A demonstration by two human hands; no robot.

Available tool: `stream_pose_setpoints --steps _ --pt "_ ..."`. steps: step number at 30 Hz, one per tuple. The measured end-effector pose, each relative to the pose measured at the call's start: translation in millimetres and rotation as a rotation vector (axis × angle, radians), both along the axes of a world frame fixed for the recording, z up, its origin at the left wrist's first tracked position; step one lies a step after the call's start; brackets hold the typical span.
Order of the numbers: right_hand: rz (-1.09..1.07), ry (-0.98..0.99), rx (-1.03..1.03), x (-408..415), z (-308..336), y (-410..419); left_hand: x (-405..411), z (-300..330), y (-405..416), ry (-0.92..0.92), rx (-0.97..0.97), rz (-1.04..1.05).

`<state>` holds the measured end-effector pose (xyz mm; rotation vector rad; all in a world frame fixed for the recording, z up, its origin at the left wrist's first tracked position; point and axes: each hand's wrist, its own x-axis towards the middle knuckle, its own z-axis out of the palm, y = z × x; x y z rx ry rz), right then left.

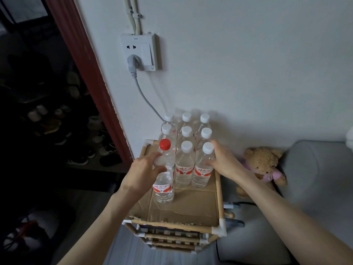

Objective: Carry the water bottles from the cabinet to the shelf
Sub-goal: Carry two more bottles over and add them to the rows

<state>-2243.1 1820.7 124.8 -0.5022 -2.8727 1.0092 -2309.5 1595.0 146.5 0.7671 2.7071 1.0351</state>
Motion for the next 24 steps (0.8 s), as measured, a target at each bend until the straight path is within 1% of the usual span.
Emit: stream_pose_setpoints --steps 7,16,18,22,24 --pt "-0.020 0.040 0.055 2 -4 1 2 0 3 0.011 0.011 0.001" --pt "-0.112 0.126 -0.087 4 -22 3 7 -12 2 0.063 0.110 0.032" --pt "-0.163 0.169 -0.162 10 -29 2 8 -17 1 0.053 0.144 0.033" --pt "-0.250 0.239 -0.418 25 -41 -5 13 -29 -3 0.039 0.222 0.066" --pt "-0.268 0.222 -0.490 30 -51 -5 19 -37 -7 -0.007 0.307 0.110"
